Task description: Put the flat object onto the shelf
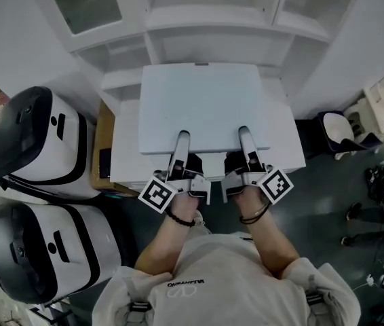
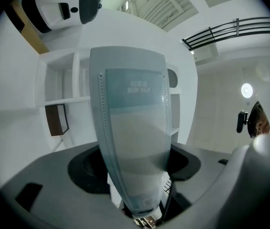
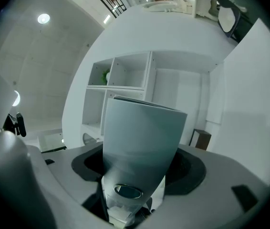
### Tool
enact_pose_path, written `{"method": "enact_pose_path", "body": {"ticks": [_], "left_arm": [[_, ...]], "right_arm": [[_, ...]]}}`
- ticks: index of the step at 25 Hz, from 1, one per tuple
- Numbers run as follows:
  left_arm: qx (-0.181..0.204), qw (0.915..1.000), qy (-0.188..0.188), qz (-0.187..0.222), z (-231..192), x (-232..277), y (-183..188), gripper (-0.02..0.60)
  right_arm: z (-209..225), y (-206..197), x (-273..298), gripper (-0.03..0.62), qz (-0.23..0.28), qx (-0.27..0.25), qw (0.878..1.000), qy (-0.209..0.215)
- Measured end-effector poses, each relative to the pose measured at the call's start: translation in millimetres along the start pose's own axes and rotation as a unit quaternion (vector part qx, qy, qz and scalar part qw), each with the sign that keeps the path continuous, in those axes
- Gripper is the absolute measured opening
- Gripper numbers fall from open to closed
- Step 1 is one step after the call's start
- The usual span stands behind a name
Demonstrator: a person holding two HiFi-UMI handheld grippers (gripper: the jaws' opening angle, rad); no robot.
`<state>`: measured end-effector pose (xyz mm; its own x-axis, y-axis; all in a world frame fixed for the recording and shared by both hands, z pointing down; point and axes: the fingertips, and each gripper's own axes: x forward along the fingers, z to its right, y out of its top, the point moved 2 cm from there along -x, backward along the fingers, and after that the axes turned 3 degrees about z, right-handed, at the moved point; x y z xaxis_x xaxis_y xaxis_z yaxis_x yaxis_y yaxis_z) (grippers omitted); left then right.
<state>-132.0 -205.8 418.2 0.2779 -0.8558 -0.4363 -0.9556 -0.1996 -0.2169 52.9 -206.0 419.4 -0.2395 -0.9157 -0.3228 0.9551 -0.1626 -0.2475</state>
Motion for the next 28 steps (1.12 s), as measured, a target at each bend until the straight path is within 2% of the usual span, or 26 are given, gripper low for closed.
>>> {"method": "enact_pose_path", "body": {"ticks": [5, 17, 28], "left_arm": [[-0.011, 0.9999, -0.007, -0.008, -1, 27, 11, 0.319], [0.003, 0.9998, -0.008, -0.02, 11, 84, 13, 0.319], [0.029, 0.9989, -0.032, 0.019, 35, 153, 8, 0.319]], "right_arm": [[-7, 5, 26, 0.334, 0.017, -0.01, 1.0, 0.004], [-19, 34, 73, 0.334, 0.034, -0.001, 0.999, 0.025], [-38, 80, 134, 0.336, 0.005, 0.006, 0.998, 0.063]]}}
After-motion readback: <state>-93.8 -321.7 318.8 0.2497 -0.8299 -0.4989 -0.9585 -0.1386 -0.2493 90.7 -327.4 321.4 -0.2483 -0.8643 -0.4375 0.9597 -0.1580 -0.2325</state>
